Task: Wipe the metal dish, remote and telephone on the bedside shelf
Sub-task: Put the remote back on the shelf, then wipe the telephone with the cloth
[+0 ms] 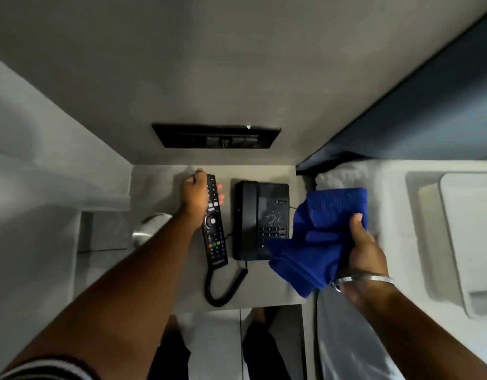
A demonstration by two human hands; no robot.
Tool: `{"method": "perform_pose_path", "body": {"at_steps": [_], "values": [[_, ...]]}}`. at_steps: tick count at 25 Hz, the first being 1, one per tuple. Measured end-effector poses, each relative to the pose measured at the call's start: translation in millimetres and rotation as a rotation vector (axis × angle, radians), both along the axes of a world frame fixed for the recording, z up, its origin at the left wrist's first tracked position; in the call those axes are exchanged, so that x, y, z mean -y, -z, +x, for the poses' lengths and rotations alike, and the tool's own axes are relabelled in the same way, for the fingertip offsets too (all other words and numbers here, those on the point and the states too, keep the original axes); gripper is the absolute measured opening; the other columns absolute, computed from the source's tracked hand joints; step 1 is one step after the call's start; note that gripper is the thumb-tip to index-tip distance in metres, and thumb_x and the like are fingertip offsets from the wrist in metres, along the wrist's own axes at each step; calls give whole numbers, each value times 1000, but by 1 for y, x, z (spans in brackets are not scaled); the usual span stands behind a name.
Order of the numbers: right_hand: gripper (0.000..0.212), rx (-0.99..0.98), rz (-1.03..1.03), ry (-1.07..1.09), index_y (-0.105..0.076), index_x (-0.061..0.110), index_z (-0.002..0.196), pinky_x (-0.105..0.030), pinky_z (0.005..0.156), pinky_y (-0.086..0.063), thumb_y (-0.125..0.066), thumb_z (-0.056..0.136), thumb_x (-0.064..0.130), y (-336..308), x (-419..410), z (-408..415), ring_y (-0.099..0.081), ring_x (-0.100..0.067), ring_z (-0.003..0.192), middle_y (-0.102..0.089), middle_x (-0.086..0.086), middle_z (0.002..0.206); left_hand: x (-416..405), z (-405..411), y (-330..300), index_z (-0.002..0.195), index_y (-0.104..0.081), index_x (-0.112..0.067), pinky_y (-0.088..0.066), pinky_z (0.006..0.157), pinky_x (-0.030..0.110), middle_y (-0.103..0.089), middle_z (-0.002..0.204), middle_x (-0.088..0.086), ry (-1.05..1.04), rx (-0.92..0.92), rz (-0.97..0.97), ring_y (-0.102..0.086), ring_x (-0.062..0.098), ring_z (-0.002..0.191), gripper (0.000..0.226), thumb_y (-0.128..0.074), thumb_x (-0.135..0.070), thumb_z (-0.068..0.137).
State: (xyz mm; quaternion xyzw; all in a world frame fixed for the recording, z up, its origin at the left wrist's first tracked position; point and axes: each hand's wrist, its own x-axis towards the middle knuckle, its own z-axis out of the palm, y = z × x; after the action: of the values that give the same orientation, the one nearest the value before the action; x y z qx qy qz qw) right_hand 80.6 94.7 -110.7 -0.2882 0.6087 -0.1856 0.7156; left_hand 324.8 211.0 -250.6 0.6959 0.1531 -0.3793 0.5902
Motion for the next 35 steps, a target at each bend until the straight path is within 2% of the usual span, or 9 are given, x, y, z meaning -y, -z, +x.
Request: {"method": "perform_pose_path", "body": {"at_steps": [4, 7, 11, 15, 22, 25, 29, 32, 35], "values": [[38, -65, -105, -101, -64, 16, 112, -57, 88, -51, -51, 92, 46, 38, 13, -7, -64, -40, 101, -67, -21, 115, 12, 6, 57, 69, -58, -5, -48, 47, 35, -56, 64, 16, 40, 187, 140, -57, 26, 50, 45, -42, -27, 105], [29, -109, -169, -174, -69, 22, 102, -44, 75, -57, -50, 93, 43, 48, 25, -14, -69, -30, 92, -71, -14, 107, 8, 5, 75, 62, -56, -5, -43, 58, 38, -57, 64, 17, 185, 529, 499, -53, 27, 62, 47, -44, -27, 103], [26, -186, -263, -210, -73, 32, 87, -35, 68, -55, -50, 94, 41, 57, 38, -22, -72, -16, 78, -77, 3, 86, 9, 6, 80, 77, -66, -2, -34, 57, 32, -63, 70, 16, 261, 741, 640, -58, 32, 67, 40, -45, -26, 102], [23, -204, -318, -268, -72, 36, 89, -41, 76, -55, -51, 92, 44, 60, 47, -21, -71, -19, 85, -76, 4, 92, 9, 19, 79, 82, -67, -5, -45, 60, 38, -66, 75, 16, 419, 823, 707, -60, 33, 69, 41, -43, -33, 102], [23, -226, -419, -407, -68, 39, 88, -40, 78, -55, -46, 96, 38, 65, 52, -8, -67, -21, 89, -71, 9, 87, 4, 19, 79, 100, -64, -8, -34, 62, 31, -62, 102, 18, 427, 842, 792, -61, 33, 80, 34, -45, -36, 101], [20, -237, -565, -539, -62, 37, 96, -29, 68, -52, -45, 98, 29, 69, 53, -2, -64, -1, 76, -66, 11, 88, 2, 17, 69, 111, -61, -11, -43, 70, 36, -61, 109, 16, 465, 889, 840, -60, 32, 93, 38, -46, -44, 98], [36, -289, -887, -912, -48, 3, 132, -34, 105, -39, -49, 97, 13, 104, 67, 34, -53, -14, 118, -57, -14, 129, 27, -25, 37, 120, -60, -13, -46, 89, 40, -65, 113, 11, 527, 1189, 454, -58, 27, 104, 35, -47, -37, 98], [57, -396, -1032, -1372, -28, 6, 145, -45, 115, -21, -50, 96, 26, 145, 74, 71, -25, -32, 140, -29, -16, 153, 53, -61, 31, 136, -53, -8, -40, 106, 41, -58, 137, 12, 856, 1107, 378, -52, 26, 126, 50, -35, -38, 101], [63, -450, -1286, -1572, -25, 14, 147, -54, 113, -20, -44, 93, 40, 176, 81, 88, -16, -35, 143, -26, -10, 155, 53, -66, 44, 128, -58, -1, -42, 100, 44, -63, 126, 18, 877, 1105, 407, -57, 35, 116, 49, -31, -34, 101]]}}
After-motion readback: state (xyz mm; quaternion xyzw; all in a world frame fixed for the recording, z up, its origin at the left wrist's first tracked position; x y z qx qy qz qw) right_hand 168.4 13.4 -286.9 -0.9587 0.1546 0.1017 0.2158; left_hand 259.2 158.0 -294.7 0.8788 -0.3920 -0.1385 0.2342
